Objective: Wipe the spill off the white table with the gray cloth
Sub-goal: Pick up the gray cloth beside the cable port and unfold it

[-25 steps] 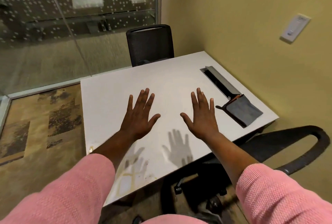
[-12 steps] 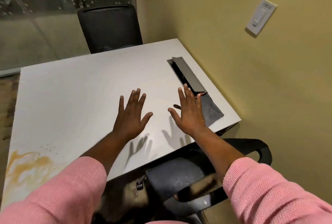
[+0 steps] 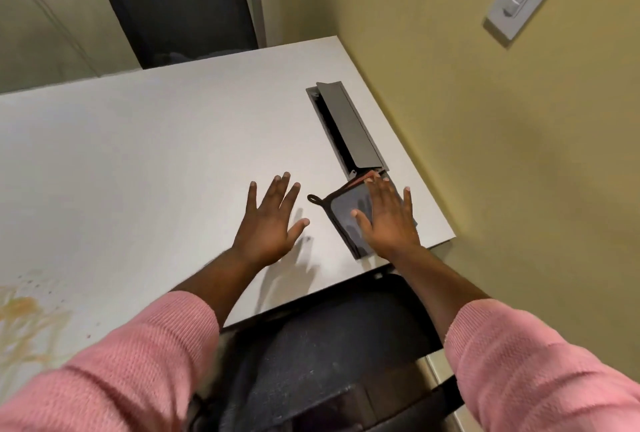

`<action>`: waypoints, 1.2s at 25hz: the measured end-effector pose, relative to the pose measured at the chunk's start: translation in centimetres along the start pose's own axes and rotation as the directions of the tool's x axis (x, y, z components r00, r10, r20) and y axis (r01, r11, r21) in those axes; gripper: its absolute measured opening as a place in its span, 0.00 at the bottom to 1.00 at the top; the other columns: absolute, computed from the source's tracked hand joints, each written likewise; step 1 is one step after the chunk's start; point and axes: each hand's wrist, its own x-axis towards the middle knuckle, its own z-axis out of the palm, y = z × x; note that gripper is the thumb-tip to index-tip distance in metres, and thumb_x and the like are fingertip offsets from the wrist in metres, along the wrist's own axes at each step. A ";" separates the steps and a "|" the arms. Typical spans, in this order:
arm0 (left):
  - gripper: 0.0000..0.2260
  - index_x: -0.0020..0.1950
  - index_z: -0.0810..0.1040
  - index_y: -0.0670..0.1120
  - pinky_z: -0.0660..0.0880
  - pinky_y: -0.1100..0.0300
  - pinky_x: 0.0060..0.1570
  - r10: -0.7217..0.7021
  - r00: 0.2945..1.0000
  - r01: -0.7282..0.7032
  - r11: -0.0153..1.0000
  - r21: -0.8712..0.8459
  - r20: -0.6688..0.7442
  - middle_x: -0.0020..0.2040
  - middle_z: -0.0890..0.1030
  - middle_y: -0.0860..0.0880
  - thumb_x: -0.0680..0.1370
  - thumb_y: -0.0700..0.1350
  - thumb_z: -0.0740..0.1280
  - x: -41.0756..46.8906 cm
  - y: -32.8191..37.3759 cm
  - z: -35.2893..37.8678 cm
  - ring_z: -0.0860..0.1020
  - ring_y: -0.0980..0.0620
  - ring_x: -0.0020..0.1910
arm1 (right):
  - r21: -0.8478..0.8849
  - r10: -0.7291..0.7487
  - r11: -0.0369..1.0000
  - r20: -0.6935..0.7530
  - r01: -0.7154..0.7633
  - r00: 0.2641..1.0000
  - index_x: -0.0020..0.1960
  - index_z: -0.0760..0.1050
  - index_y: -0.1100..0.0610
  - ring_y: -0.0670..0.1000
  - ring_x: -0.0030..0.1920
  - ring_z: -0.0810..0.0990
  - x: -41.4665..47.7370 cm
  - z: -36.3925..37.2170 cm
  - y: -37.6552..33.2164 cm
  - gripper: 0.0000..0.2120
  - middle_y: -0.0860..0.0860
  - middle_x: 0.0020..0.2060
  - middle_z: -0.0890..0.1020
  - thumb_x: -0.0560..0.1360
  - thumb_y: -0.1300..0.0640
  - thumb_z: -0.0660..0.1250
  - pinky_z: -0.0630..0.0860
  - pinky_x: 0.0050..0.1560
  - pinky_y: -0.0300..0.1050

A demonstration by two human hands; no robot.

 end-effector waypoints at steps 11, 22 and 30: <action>0.34 0.82 0.59 0.45 0.45 0.32 0.79 0.006 0.984 -0.006 1.000 0.002 0.179 0.83 0.60 0.42 0.82 0.62 0.60 9.4 3.4 11.6 0.57 0.43 0.82 | -0.007 0.048 0.999 0.108 -0.047 0.993 0.85 0.50 0.53 0.55 0.84 0.49 6.5 9.1 7.6 0.31 0.52 0.84 0.54 0.86 0.44 0.54 0.40 0.81 0.64; 0.24 0.71 0.74 0.47 0.55 0.37 0.75 -0.160 0.957 0.173 0.985 -0.031 0.241 0.64 0.78 0.44 0.81 0.60 0.63 14.2 4.2 16.5 0.74 0.40 0.66 | 0.068 0.094 0.993 0.072 -0.099 0.993 0.83 0.57 0.53 0.57 0.83 0.55 12.0 11.8 10.6 0.26 0.54 0.81 0.63 0.86 0.51 0.54 0.42 0.81 0.67; 0.12 0.56 0.84 0.47 0.61 0.44 0.69 -0.219 0.950 0.238 0.969 -0.061 0.222 0.55 0.82 0.45 0.81 0.51 0.65 15.2 4.7 16.4 0.76 0.43 0.59 | 0.045 0.157 0.986 0.116 -0.164 0.981 0.80 0.64 0.56 0.59 0.74 0.69 12.8 11.7 10.1 0.26 0.58 0.71 0.75 0.84 0.53 0.60 0.49 0.79 0.63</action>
